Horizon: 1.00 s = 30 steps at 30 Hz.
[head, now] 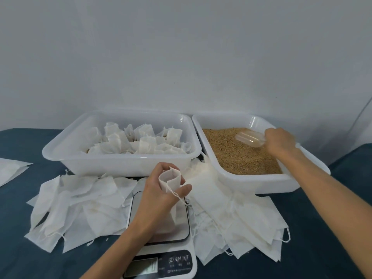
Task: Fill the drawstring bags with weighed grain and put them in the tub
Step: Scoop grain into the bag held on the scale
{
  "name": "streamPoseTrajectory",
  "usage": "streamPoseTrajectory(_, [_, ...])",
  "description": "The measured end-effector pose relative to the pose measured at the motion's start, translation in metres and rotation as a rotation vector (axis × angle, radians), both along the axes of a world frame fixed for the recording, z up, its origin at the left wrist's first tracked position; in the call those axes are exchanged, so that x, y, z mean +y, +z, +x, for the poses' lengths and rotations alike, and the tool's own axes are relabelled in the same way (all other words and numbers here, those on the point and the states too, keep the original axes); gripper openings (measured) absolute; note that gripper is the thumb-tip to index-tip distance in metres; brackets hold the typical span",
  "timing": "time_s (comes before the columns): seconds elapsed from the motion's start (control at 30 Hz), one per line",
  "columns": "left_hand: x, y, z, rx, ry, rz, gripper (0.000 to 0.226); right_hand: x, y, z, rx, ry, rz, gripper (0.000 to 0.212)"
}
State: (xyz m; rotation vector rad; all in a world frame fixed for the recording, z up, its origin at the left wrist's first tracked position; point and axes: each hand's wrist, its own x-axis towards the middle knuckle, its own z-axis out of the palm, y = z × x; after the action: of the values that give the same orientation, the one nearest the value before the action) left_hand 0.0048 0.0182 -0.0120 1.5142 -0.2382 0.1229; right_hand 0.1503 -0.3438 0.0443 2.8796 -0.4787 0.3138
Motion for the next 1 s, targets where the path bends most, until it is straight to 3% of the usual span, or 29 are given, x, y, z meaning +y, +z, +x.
streamPoseTrajectory(0.13, [0.001, -0.001, 0.0, 0.006, 0.001, -0.015, 0.036, -0.006, -0.005, 0.009, 0.042, -0.031, -0.071, 0.018])
streamPoseTrajectory(0.27, [0.0, -0.002, 0.001, 0.0, -0.001, -0.008, 0.037, 0.0, -0.013, 0.016, 0.067, 0.096, -0.065, 0.025])
streamPoseTrajectory(0.57, [0.0, -0.003, 0.001, -0.009, -0.007, -0.007, 0.037, 0.021, -0.022, 0.019, 0.124, 0.388, 0.032, 0.005])
streamPoseTrajectory(0.67, [0.0, -0.005, 0.002, -0.012, -0.005, 0.008, 0.037, 0.027, -0.02, 0.015, 0.163, 0.395, 0.052, 0.024])
streamPoseTrajectory(0.77, [0.0, -0.006, 0.003, -0.024, 0.003, 0.021, 0.038, 0.027, -0.02, 0.013, 0.109, 0.375, 0.005, 0.009])
streamPoseTrajectory(0.9, [0.001, -0.003, 0.003, -0.013, 0.006, 0.025, 0.038, 0.013, -0.024, 0.01, -0.007, 0.32, 0.105, 0.026])
streamPoseTrajectory(1.0, [0.002, -0.001, 0.0, -0.013, -0.007, 0.017, 0.038, 0.0, -0.024, 0.012, -0.008, 0.286, 0.202, 0.014])
